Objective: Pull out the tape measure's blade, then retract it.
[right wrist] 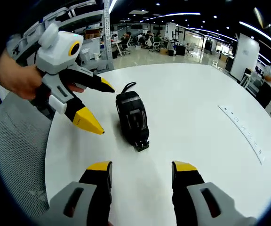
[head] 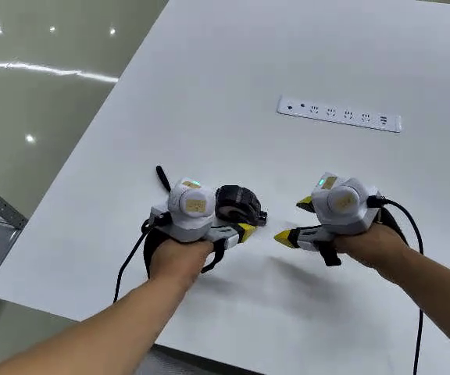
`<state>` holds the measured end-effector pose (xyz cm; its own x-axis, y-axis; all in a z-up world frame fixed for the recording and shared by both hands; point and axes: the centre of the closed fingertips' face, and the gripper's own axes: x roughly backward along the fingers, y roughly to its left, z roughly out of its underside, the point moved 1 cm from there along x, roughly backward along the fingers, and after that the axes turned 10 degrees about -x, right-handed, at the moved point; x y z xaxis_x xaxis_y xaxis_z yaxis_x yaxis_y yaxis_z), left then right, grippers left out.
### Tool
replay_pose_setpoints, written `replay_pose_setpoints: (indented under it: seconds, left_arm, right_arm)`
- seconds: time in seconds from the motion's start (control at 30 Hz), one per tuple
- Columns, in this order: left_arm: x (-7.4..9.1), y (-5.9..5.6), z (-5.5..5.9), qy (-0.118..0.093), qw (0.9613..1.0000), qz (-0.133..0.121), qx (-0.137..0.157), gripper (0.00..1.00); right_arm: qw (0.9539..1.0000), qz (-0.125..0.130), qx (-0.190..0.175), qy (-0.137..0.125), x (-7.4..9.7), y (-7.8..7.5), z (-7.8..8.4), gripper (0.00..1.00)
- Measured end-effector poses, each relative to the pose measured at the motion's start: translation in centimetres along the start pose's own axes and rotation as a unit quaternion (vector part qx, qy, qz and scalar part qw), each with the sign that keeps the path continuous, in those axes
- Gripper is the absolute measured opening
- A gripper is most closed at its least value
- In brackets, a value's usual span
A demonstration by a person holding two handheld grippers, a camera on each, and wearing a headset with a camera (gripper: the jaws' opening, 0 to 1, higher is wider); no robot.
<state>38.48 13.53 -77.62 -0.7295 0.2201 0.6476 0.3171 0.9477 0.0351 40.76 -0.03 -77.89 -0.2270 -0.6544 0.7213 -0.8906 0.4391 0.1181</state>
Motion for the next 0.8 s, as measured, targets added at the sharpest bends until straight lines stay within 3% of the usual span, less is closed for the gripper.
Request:
replay_pose_setpoints:
  seconds: [0.3, 0.8]
  left_arm:
    - [2.2, -0.2, -0.4, -0.006, 0.9998, 0.008, -0.016, 0.83]
    - [6.1, -0.3, -0.7, -0.015, 0.9991, 0.014, -0.036, 0.86]
  right_arm:
    - [0.9967, 0.035, -0.062, -0.040, 3.7, 0.3, 1.0, 0.55]
    - [0.9874, 0.071, -0.114, -0.084, 9.8, 2.4, 2.7, 0.63]
